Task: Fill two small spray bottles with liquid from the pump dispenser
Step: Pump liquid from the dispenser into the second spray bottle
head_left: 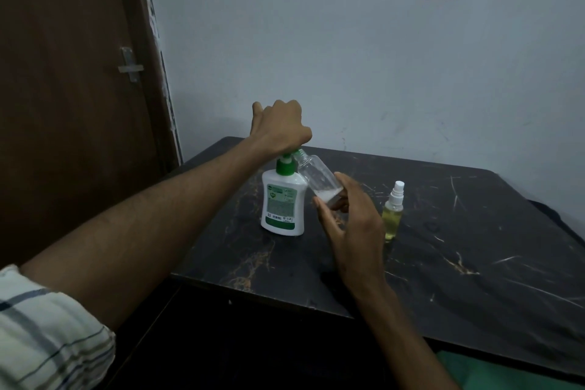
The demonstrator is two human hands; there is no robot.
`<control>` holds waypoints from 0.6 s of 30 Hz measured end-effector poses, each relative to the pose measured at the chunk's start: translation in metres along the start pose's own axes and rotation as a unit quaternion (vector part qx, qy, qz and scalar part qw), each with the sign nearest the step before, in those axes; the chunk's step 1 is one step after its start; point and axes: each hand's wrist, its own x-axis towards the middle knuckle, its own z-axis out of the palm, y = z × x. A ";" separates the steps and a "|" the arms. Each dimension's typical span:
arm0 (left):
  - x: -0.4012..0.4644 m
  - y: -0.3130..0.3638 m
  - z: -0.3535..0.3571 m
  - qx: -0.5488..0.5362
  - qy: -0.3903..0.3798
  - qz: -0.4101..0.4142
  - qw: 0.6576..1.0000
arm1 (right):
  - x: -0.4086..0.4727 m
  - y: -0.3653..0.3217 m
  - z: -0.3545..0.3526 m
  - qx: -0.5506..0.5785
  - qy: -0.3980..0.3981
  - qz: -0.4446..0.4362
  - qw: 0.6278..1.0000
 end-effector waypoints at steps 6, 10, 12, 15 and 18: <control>0.002 0.000 -0.005 0.014 0.004 0.016 1.000 | 0.000 0.000 -0.002 -0.002 -0.015 0.001 1.000; 0.000 0.000 0.001 -0.002 0.006 0.000 1.000 | -0.001 0.001 -0.001 -0.006 -0.012 0.005 1.000; -0.002 0.000 0.001 -0.003 0.006 -0.003 1.000 | -0.001 0.001 -0.002 -0.005 -0.013 0.006 1.000; -0.001 0.001 -0.004 0.005 0.004 0.002 1.000 | -0.002 0.000 -0.002 0.000 -0.015 0.009 1.000; 0.002 0.000 -0.006 0.003 0.008 0.000 1.000 | -0.002 -0.001 -0.002 -0.004 -0.012 0.008 1.000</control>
